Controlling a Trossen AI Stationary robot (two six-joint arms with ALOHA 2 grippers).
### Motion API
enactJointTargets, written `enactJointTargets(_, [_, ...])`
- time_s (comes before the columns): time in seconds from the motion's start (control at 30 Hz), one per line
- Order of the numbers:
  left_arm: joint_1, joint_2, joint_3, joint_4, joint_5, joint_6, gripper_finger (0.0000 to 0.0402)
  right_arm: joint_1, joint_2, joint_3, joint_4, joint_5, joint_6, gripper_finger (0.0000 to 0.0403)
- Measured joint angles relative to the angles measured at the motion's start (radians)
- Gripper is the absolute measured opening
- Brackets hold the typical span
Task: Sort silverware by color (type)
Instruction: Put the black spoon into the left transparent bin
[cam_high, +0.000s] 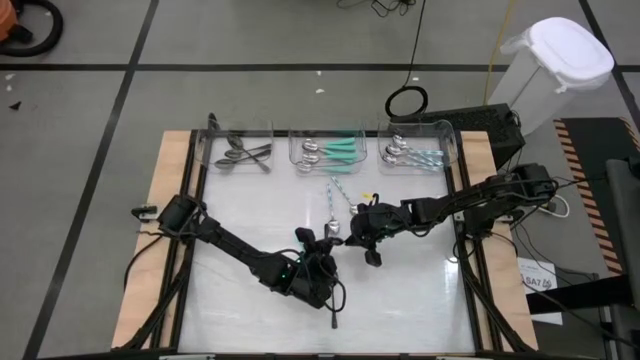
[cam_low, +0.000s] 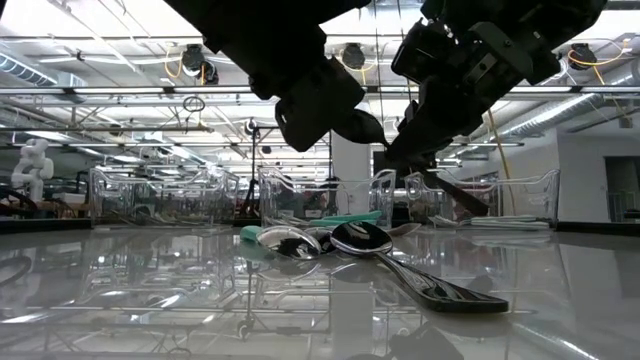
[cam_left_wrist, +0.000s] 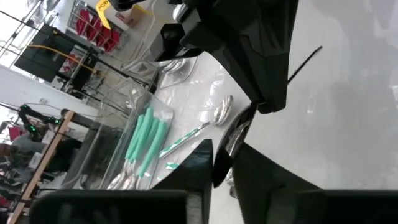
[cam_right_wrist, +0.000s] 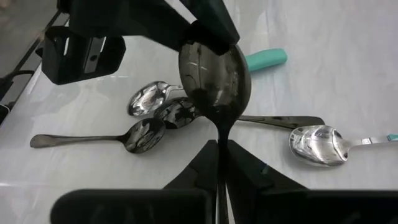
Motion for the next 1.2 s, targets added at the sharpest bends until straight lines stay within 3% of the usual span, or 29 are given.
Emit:
enactJointTargets(0.17, [0.0, 0.0, 0.0, 0.011, 0.006, -0.001, 0.001, 0.0, 0.0, 0.0, 0.001, -0.001, 0.001, 0.0034])
enactJointTargets(0.53, [0.006, 0.0, 0.0, 0.001, 0.016, -0.1, 0.0005, 0.009, 0.0, 0.0, 0.013, 0.11, -0.056, 0.0119])
enactJointTargets(0.8, [0.056, 0.0, 0.001, -0.049, 0.111, -0.238, 0.0004, 0.073, -0.063, 0.0, -0.075, 0.378, -0.166, 0.0156])
enactJointTargets(1.2, [0.171, -0.08, 0.001, -0.156, 0.319, -0.559, 0.0003, 0.162, -0.085, 0.0, -0.185, 0.676, -0.289, 0.0161])
